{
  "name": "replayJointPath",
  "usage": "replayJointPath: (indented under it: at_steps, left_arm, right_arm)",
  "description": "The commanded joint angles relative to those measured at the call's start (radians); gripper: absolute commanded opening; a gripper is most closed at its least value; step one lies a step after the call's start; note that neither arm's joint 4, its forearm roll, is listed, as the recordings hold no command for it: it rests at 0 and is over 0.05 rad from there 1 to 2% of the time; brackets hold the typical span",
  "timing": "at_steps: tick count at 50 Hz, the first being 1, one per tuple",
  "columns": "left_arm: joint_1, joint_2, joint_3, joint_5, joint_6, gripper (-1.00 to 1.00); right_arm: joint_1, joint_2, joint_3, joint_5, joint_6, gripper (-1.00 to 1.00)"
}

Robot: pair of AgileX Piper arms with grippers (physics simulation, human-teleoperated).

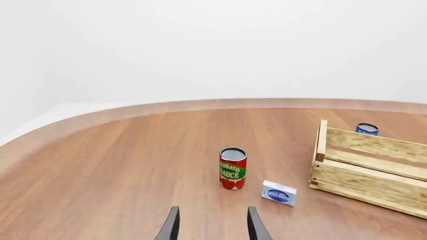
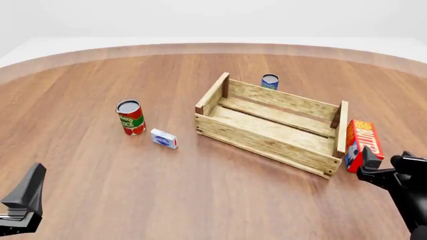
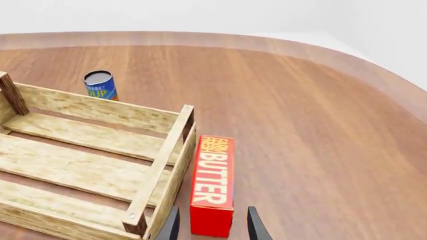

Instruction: Pick up the butter and put it in the tray.

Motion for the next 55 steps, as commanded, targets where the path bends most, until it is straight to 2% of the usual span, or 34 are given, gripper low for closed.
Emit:
replayJointPath:
  at_steps: [1,55]
  left_arm:
    - [0.000,0.000,0.000,0.000,0.000,1.00]
    - [0.000,0.000,0.000,0.000,0.000,1.00]
  right_arm:
    - [0.001,0.034,-0.025,0.000,-0.002,1.00]
    - [0.000,0.251,-0.156,0.000,0.012,1.00]
